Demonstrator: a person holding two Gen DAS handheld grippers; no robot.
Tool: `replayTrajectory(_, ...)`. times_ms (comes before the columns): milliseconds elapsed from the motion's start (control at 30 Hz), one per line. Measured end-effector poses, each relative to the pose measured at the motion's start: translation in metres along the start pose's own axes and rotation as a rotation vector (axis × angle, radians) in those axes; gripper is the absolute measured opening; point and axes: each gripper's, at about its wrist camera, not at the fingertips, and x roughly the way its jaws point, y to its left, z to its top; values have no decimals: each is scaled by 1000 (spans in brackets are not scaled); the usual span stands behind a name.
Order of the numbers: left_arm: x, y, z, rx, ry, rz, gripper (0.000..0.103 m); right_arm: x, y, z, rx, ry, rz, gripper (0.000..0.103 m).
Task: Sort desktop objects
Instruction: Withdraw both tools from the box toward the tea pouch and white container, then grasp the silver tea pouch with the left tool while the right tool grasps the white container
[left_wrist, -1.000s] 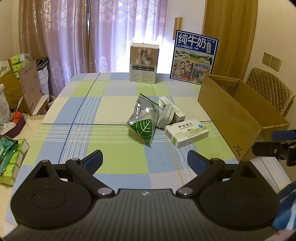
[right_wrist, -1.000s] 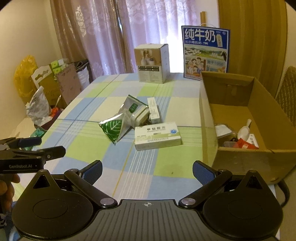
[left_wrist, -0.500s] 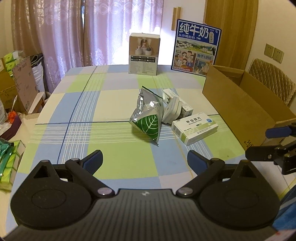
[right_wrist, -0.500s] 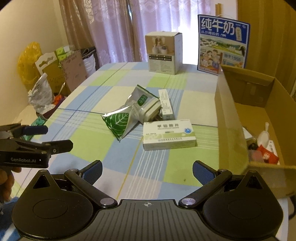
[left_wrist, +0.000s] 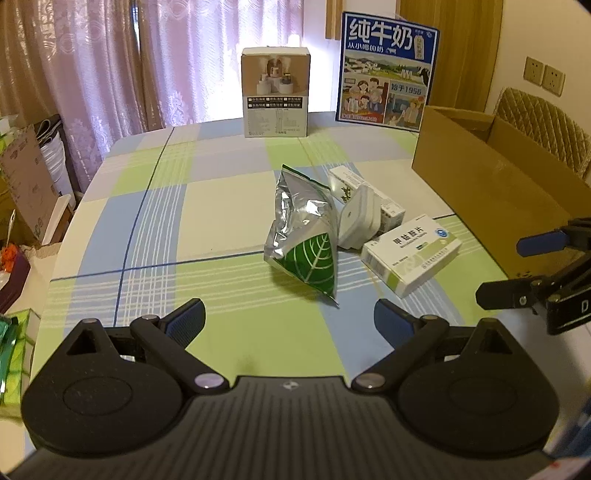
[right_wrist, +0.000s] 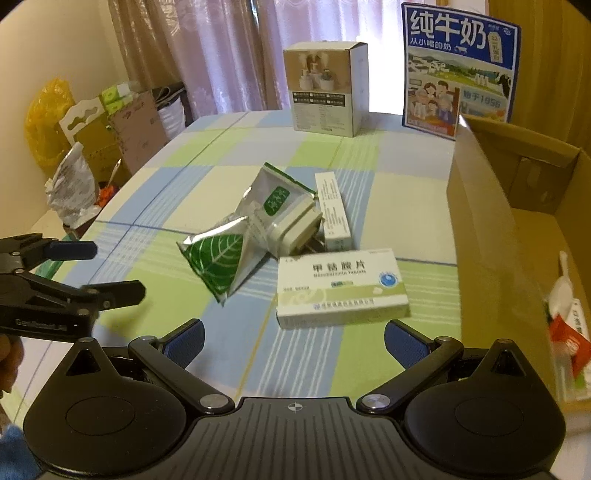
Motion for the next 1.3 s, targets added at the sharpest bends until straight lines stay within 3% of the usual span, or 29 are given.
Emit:
replayTrajectory(200,30,9,19,20,9,-29,96,20,-1,15,36,-21,14,99)
replayTrajectory(267,42,11,26,32,14,-37,96,26,-4,19,59,-35,11,85)
replayTrajectory(467,77,21,43,14,19,-106,96,46,-13,30,121,-46,18,67)
replayTrajectory(867,130,28,61,31,89,-191,91,87,-18,59,221,-44,63,51)
replayTrajectory(1233,152,25,63,57,117,-203,87,110,-27,68,271,-31,64,38)
replayTrajectory(1300,157,25,63,54,129,-200,83,114,-27,68,278,-23,65,34)
